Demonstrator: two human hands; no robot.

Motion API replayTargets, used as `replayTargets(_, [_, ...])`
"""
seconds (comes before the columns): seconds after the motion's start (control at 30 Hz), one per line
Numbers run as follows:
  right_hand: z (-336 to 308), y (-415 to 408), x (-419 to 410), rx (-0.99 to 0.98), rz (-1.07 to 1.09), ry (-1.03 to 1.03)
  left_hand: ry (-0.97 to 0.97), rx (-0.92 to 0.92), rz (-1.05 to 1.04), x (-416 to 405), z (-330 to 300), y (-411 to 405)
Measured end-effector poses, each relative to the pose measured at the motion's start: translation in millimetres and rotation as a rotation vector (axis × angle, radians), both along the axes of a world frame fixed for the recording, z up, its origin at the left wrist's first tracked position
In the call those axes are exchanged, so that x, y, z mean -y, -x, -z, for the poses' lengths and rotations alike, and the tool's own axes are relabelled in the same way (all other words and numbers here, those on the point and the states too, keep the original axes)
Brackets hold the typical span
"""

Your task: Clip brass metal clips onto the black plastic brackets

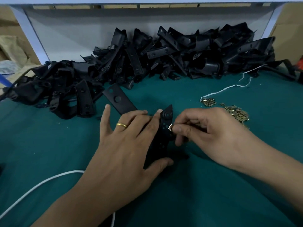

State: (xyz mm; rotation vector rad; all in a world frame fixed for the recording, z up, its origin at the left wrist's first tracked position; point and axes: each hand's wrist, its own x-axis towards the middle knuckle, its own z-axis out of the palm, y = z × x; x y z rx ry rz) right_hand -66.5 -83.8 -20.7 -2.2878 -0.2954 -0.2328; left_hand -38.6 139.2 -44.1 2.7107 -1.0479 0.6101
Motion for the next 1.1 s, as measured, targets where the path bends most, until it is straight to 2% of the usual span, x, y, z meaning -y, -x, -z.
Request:
replayTargets(0.13, [-8, 2, 7, 0.068, -0.038, 0.177, -0.001, -0.007, 0.03, 1, -1, 2])
replayTargets(0.2, [-6, 2, 9, 0.083, -0.052, 0.171, 0.011, -0.016, 0.057, 2, -1, 3])
replayTargets(0.4, [16, -9, 3, 0.047, -0.121, -0.261, 0.082, -0.079, 0.104, 0, 0, 4])
replayTargets(0.5, [19, -14, 2, 0.089, -0.104, -0.274, 0.13, -0.161, 0.097, 2, 0, 4])
replayTargets(0.63, [1, -16, 26, 0.176, -0.007, -0.153, 0.262, -0.295, 0.061, 0, 2, 3])
replayTargets(0.73, [-8, -18, 68, 0.278, 0.285, 0.004, 0.368, -0.409, -0.038, -5, 1, -2])
replayTargets(0.83, [-6, -22, 101, 0.277, 0.512, 0.169, 0.423, -0.46, -0.121, -6, 1, -6])
replayTargets(0.9, [1, -28, 112, 0.232, 0.52, 0.279, 0.427, -0.459, -0.149, -5, 0, -5])
replayTargets(1.0, [15, -38, 115, 0.153, 0.47, 0.403, 0.288, -0.323, -0.174, -4, 0, -2])
replayTargets(1.1, [23, -44, 110, 0.062, 0.445, 0.522, 0.271, -0.282, -0.157, -6, 0, -3])
